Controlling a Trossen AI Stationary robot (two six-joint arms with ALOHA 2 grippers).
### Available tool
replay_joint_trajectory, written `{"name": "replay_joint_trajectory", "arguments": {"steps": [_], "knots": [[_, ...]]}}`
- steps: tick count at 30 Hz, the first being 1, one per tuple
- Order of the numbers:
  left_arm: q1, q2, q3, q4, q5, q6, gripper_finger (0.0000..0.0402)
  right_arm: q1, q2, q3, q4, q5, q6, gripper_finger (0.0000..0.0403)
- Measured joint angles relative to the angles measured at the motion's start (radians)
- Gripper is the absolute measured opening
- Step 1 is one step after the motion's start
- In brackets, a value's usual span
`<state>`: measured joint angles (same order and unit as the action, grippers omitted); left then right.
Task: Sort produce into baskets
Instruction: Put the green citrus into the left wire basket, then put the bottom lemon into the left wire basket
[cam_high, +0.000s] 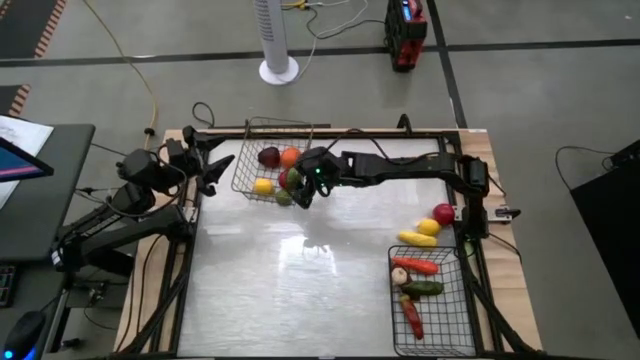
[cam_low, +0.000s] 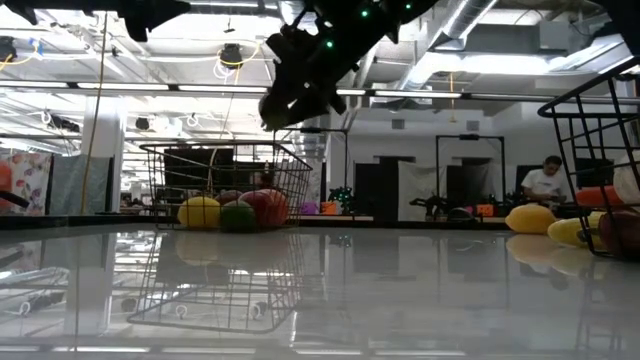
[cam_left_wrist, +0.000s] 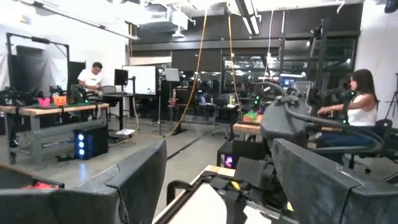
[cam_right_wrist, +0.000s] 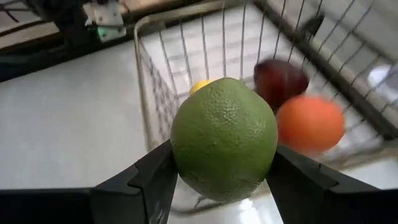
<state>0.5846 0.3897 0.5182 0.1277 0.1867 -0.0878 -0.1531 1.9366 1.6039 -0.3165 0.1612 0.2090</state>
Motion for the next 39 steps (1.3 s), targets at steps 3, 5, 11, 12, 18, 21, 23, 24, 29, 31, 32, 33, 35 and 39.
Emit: {"name": "replay_joint_trajectory", "arguments": {"steps": [3,5,11,12,18,21,23,24,29,31,32,33,35,39], "knots": [[0.000,0.000,0.000,0.003,0.000,-0.001,0.0279,-0.020,0.013,0.008,0.080,-0.010,-0.063,0.0255],[0.000,0.000,0.000,0.002,0.006,-0.002,0.0279,-0.037,0.034,0.007,0.088,-0.058,-0.084,0.0255],[0.000,0.000,0.000,0.000,0.039,-0.008,0.0279,-0.084,0.049,0.006,0.061,-0.127,-0.086,0.0255],[0.000,0.000,0.000,-0.001,0.039,-0.006,0.0279,-0.088,0.045,0.006,0.058,-0.131,-0.086,0.0256],[0.000,0.000,0.000,-0.002,0.041,0.023,0.0279,-0.091,0.057,0.005,0.074,-0.145,-0.148,0.0256],[0.000,0.000,0.000,-0.004,0.041,0.023,0.0279,-0.097,0.068,0.004,0.058,-0.198,-0.161,0.0257],[0.000,0.000,0.000,-0.005,0.044,0.023,0.0279,-0.099,0.068,0.004,0.071,-0.201,-0.164,0.0265],[0.000,0.000,0.000,-0.006,0.045,0.022,0.0279,-0.100,0.067,0.005,0.084,-0.201,-0.165,0.0272],[0.000,0.000,0.000,-0.006,0.053,0.023,0.0279,-0.105,0.064,0.005,0.147,-0.213,-0.150,0.0326],[0.000,0.000,0.000,-0.006,0.055,0.008,0.0279,-0.111,0.063,0.005,0.166,-0.216,-0.125,0.0352],[0.000,0.001,0.000,-0.006,0.065,-0.003,0.0279,-0.116,0.063,0.005,0.173,-0.216,-0.122,0.0363],[0.000,0.007,0.000,-0.006,0.087,-0.007,0.0279,-0.119,0.063,0.005,0.180,-0.215,-0.120,0.0372],[-0.005,0.022,0.001,-0.020,0.138,-0.019,0.0279,-0.126,0.059,0.005,0.168,-0.214,-0.112,0.0383],[-0.030,0.078,0.001,-0.086,0.168,-0.032,0.0279,-0.131,0.008,0.005,0.018,-0.182,-0.108,0.0383]]}}
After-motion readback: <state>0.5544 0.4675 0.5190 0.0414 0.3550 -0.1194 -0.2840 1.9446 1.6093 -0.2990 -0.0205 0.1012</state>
